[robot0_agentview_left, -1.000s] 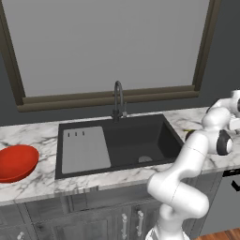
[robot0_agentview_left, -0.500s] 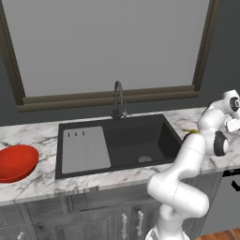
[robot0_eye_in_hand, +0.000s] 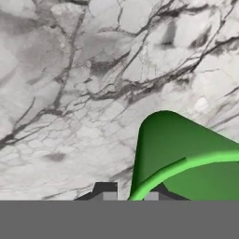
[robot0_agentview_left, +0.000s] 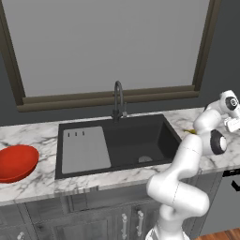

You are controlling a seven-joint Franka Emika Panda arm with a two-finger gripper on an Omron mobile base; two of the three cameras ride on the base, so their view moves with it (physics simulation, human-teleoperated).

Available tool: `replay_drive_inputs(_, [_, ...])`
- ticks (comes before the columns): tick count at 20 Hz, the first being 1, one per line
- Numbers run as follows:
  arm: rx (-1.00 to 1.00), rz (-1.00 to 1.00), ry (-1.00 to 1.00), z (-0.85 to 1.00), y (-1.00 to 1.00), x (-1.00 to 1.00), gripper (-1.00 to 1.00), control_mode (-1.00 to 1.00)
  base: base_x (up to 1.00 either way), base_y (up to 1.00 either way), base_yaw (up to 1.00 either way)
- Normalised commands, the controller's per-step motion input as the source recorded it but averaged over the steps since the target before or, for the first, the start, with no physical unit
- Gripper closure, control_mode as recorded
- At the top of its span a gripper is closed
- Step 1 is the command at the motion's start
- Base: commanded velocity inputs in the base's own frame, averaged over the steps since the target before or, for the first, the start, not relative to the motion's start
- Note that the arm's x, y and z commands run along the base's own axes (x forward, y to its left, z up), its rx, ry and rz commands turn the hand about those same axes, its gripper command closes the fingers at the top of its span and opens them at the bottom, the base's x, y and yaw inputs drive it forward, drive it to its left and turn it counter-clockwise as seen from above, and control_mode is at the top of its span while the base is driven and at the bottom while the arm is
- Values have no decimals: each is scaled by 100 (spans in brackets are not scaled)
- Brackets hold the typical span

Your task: Remove the tomato and banana from the sink. Then move the bowl and cup from the counter to the sink for washing.

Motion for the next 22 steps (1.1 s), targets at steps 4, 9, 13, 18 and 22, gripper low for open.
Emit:
replay_drive_inputs(4, [15, 0, 13, 26, 0, -12, 100, -100, 0, 0, 0])
replay_drive_inputs(9, [16, 0, 3, 30, 3, -12, 100, -100, 0, 0, 0])
replay_drive_inputs(13, [15, 0, 0, 33, 5, -10, 100, -100, 0, 0, 0])
replay_drive_inputs(18, [12, 0, 0, 35, 8, -12, 100, -100, 0, 0, 0])
replay_drive_inputs(22, [11, 0, 0, 33, 23, -12, 100, -100, 0, 0, 0])
